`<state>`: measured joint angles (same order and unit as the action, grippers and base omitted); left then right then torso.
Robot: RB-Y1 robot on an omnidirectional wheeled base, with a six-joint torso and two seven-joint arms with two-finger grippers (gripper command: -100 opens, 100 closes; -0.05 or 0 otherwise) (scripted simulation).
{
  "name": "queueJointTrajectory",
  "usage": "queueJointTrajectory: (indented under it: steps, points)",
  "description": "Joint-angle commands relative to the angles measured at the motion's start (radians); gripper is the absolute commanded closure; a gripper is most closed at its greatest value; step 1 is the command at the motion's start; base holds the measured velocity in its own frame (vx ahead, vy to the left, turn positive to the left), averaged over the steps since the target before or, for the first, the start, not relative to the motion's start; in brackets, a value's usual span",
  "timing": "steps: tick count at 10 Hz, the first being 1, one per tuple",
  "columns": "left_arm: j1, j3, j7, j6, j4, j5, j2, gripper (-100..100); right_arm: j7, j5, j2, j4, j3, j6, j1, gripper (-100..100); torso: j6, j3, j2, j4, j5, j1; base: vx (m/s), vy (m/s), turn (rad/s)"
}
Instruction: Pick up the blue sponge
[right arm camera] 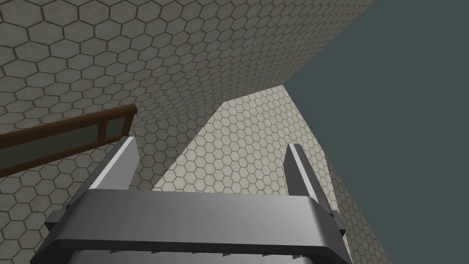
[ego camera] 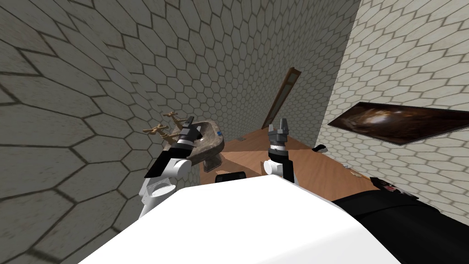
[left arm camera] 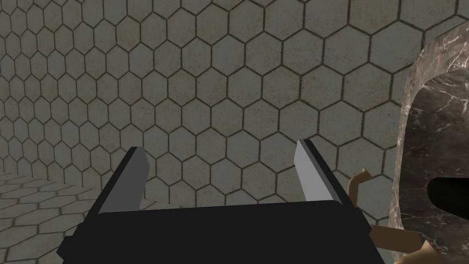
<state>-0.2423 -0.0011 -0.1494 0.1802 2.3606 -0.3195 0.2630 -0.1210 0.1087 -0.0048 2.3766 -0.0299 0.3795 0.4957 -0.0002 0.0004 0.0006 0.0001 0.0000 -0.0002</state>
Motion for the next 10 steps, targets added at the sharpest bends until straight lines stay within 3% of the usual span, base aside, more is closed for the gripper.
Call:
queueJointTrajectory:
  steps: [1, 2, 4, 5, 7, 8, 10]
  points:
    - [0.000, -0.002, -0.002, 0.037, 0.003, -0.003, 0.001, -100, 0.000, 0.000, 0.000, 0.000, 0.000, 0.000, 0.000, 0, 0.000, 0.000, 0.000, 0.000, 0.000, 0.000, -0.005, -0.001, 0.002]
    - [0.026, 0.001, -0.005, 0.074, 0.001, -0.032, 0.018, -100, 0.000, 0.000, 0.000, 0.000, 0.000, 0.000, 0.000, 0, 0.000, 0.000, 0.000, 0.000, 0.000, 0.000, -0.009, -0.006, -0.056]
    - [0.026, 0.001, -0.005, 0.117, 0.001, -0.032, 0.018, -100, 0.000, 0.000, 0.000, 0.000, 0.000, 0.000, 0.000, 0, 0.000, 0.000, 0.000, 0.000, 0.000, 0.000, -0.005, -0.002, -0.018]
    - [0.052, 0.002, -0.008, 0.154, -0.002, -0.062, 0.037, -100, 0.000, 0.000, 0.000, 0.000, 0.000, 0.000, 0.000, 0, 0.000, 0.000, 0.000, 0.000, 0.000, 0.000, -0.006, -0.008, -0.060]
    - [0.052, 0.002, -0.008, 0.198, -0.002, -0.062, 0.037, -100, 0.000, 0.000, 0.000, 0.000, 0.000, 0.000, 0.000, 0, 0.000, 0.000, -0.001, 0.000, 0.000, 0.000, -0.002, -0.004, -0.019]
    - [0.077, 0.003, -0.012, 0.232, -0.005, -0.092, 0.058, -100, 0.000, 0.000, 0.000, 0.000, 0.000, 0.000, 0.000, 0, 0.000, 0.000, -0.001, 0.000, 0.000, 0.000, -0.001, -0.008, -0.068]
    - [0.077, 0.003, -0.012, 0.279, -0.005, -0.092, 0.058, -100, 0.000, 0.000, 0.000, 0.000, 0.000, 0.000, 0.000, 0, 0.000, -0.001, -0.001, 0.000, 0.000, 0.000, 0.001, -0.003, -0.020]
